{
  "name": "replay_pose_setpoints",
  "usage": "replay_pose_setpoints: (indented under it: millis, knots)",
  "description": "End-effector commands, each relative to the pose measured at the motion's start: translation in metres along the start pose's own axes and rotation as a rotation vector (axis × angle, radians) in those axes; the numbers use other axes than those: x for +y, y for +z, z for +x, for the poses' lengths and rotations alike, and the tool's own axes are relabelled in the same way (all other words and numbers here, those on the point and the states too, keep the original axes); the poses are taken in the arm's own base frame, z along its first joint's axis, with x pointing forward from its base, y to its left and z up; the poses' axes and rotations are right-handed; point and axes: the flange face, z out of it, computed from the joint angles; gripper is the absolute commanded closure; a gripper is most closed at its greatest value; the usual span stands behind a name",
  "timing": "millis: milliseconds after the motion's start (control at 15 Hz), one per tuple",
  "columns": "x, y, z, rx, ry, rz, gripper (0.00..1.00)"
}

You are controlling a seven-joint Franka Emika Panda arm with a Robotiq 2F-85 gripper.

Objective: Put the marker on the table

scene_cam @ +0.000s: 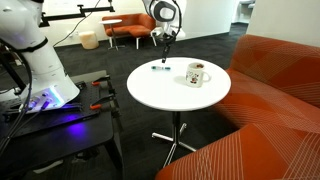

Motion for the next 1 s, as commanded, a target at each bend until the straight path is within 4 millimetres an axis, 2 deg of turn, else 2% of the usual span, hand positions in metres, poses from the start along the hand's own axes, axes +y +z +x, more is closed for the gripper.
replay_pose_setpoints:
  millis: [0, 200, 333, 600, 667, 933]
  knots:
    - [-0.012, -0.008, -0.004, 0.030, 0.046, -0.005, 0.34]
    - [-0.021, -0.027, -0.024, 0.098, 0.057, -0.005, 0.11]
    - [-0.030, -0.039, -0.033, 0.157, 0.054, 0.002, 0.00]
    - [-0.043, -0.054, -0.043, 0.221, 0.088, 0.018, 0.00]
    - [-0.047, -0.046, -0.034, 0.186, 0.060, 0.010, 0.00]
    - [-0.048, -0.049, -0.037, 0.193, 0.071, 0.012, 0.00]
